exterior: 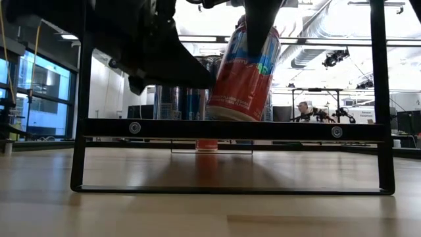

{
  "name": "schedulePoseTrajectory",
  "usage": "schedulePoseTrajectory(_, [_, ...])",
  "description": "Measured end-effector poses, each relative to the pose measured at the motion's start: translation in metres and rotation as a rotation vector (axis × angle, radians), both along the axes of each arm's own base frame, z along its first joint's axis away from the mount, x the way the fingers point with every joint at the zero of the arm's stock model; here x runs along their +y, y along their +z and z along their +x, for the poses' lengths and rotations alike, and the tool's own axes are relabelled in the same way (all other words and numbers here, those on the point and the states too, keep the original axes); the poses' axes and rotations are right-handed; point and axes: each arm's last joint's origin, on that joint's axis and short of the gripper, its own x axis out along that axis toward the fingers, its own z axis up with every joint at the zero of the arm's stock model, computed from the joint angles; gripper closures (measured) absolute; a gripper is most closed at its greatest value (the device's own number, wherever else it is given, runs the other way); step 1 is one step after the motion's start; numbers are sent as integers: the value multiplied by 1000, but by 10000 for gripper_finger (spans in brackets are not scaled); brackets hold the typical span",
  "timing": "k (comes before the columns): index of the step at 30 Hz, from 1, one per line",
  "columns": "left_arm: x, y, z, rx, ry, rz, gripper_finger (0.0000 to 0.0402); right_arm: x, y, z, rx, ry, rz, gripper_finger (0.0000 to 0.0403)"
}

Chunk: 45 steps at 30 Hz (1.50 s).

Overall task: Place canned beverage on shelf
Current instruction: Put the bottom red soda can on the shelf

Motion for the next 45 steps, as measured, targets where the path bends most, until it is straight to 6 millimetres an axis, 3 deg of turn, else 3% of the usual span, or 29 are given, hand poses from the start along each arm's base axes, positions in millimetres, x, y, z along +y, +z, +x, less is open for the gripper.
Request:
schedulePoseTrajectory(6, [-2, -14, 7, -24, 14, -37, 401, 0, -1, 0, 1, 11, 1, 112])
schedulePoseTrajectory(11, [-2, -21, 8, 0, -5, -36, 401, 1, -1, 3, -28, 14, 6, 86])
schedulePoseTrajectory(21, [-1, -24, 6, 36, -19, -28, 401, 3, -3, 7, -40, 55, 55, 73])
schedulePoseTrajectory(33, [6, -3, -11, 169, -44, 21, 401, -1, 9, -2, -40, 164, 19, 71])
schedulePoseTrajectory(38, [12, 13, -23, 224, -62, 32, 401, -7, 25, -9, -81, 170, -36, 70])
schedulePoseTrajectory(45, [16, 43, -32, 164, -118, 14, 401, -12, 42, -16, -124, 180, -42, 70])
